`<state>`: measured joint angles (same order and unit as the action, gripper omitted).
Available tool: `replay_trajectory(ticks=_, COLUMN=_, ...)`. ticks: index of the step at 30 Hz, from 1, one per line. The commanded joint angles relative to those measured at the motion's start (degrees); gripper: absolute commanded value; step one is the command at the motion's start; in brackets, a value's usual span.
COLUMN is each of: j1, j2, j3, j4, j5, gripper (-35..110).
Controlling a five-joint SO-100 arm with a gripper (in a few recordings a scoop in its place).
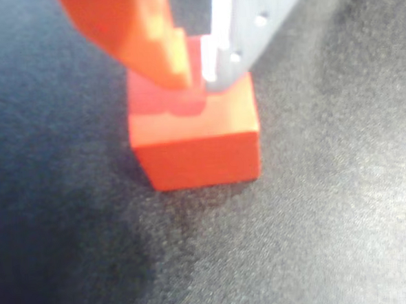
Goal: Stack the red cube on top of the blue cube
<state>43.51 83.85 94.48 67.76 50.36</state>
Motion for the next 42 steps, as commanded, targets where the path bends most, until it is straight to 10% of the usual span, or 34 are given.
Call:
replay_trajectory(ticks=1, j1=0.53, j2=0.35, j3=-2.29, j4=-0.18, j5=0.44, gripper=4)
replay_trajectory(ticks=7, j1=0.26, j2=0.35, j3=-2.29, j4=0.88, j5=1.05, gripper=23)
replay_trajectory(ticks=42, j1=-1.49, j2=-7.73, j3=0.53, j4=0.53, j5=4.57, gripper=17)
